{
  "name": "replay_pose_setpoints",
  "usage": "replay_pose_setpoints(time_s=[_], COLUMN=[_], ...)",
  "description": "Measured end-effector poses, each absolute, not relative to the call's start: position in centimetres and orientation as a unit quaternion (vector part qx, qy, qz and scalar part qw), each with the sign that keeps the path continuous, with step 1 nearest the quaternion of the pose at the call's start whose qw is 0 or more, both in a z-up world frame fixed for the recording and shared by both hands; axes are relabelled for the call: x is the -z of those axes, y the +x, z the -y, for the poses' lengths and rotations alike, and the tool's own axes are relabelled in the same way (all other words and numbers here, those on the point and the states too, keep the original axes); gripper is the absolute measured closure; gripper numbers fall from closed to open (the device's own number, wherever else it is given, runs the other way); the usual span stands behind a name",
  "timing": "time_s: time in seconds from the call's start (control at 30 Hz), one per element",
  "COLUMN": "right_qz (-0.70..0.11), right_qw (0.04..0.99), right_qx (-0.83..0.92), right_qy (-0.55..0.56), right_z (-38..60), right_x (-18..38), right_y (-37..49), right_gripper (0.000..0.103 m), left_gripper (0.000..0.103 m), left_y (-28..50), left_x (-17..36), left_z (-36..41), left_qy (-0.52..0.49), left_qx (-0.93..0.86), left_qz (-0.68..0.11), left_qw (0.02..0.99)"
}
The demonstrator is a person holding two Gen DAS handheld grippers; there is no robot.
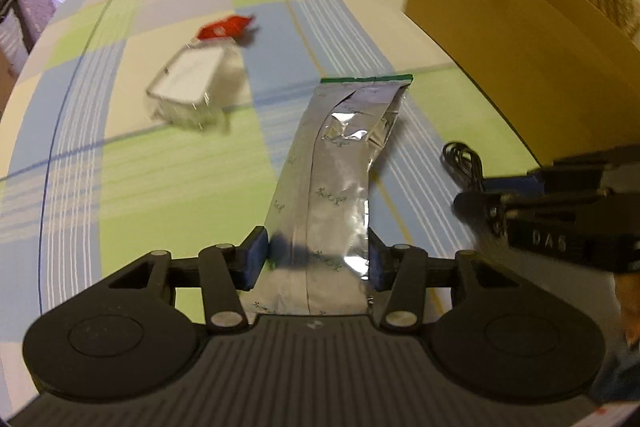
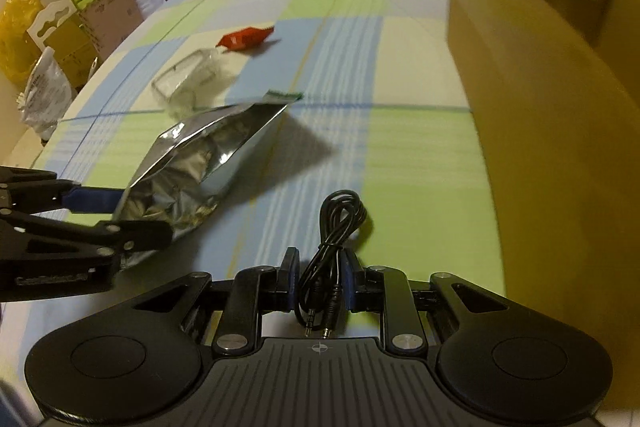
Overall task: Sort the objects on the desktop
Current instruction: 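Grasp the silver foil bag with left tool while right tool grasps the black cable, then lift the foil bag and black cable off the table toward the cardboard box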
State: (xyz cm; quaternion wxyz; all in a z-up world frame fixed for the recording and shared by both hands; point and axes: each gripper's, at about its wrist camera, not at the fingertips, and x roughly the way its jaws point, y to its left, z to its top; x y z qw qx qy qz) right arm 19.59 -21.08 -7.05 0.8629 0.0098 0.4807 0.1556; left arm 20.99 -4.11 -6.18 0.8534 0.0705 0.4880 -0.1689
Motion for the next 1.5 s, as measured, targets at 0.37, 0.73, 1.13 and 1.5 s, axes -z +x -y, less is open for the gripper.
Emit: replay_pose_setpoints(time_s=[0.37,0.73,1.13,1.5], right_qz=[-0.487,-0.504,-0.494,-0.491], right_qw=[0.859,0.849,0.85,0.848], right_qx=[-0.155,-0.154,-0.172,-0.177], right_qy=[0.016,0.045,-0.064,-0.092], right_z=[21.9,23.0,21.0,20.3], right_x=[6.1,7.0,7.2,7.3], right_y=[16.6,17.9,17.5,17.2], right_gripper=[0.084,0.08,0.078,0.084], left_gripper=[0.036,0.035,0.039,0.057], left_y=[18.5,23.1,23.8,24.1], left_x=[4.3,6.8,8.1,8.2], left_z=[3.6,7.4,7.9,6.9], left_qy=[0.1,0.218,0.236,0.203], left_qx=[0.195,0.236,0.252,0.264], left_qz=[-0.508,-0.554,-0.562,-0.572], left_qw=[0.833,0.768,0.751,0.75])
